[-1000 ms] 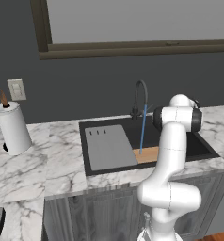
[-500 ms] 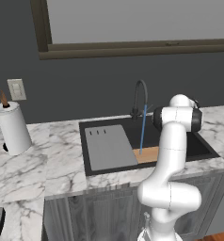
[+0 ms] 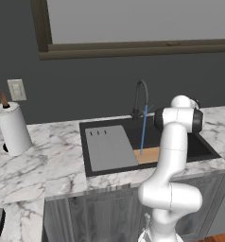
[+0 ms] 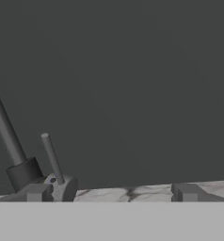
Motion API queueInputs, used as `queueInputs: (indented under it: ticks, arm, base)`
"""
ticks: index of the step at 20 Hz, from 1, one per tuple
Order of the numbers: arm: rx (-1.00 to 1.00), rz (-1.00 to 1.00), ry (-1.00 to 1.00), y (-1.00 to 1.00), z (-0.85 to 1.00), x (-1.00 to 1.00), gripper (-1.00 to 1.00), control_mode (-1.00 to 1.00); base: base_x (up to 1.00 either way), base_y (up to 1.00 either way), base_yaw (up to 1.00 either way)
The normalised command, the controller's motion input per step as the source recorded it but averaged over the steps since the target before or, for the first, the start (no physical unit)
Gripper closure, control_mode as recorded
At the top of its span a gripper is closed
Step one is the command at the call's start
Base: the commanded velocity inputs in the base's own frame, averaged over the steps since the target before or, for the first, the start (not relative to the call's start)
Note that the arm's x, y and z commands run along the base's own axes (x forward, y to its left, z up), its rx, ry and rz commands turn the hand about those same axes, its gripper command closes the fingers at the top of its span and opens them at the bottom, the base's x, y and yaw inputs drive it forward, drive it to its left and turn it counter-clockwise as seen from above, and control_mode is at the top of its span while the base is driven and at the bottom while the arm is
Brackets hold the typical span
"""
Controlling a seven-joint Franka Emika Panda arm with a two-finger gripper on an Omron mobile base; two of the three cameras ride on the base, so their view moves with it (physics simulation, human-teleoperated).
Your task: Turn on the sink faucet with hot water and rinse the cutting board for ten seconds, then turn off the faucet. Push the cutting board to reach the water if necessary.
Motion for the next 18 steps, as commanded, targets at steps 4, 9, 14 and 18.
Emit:
queueInputs:
  ticks: [4, 9, 14, 18]
  arm:
    - [0.0, 0.11, 0.0, 0.0, 0.0, 0.0, -1.0, -1.0]
    - [0.0, 0.11, 0.0, 0.0, 0.0, 0.0, -1.0, -1.0]
    - [0.0, 0.11, 0.0, 0.0, 0.0, 0.01, -1.0, -1.0]
    - [0.0, 0.09, 0.01, 0.06, 0.0, 0.06, -1.0, -1.0]
  base:
    - [0.0, 0.0, 0.0]
    - [0.0, 0.0, 0.0]
    - [0.0, 0.0, 0.0]
    - [0.0, 0.0, 0.0]
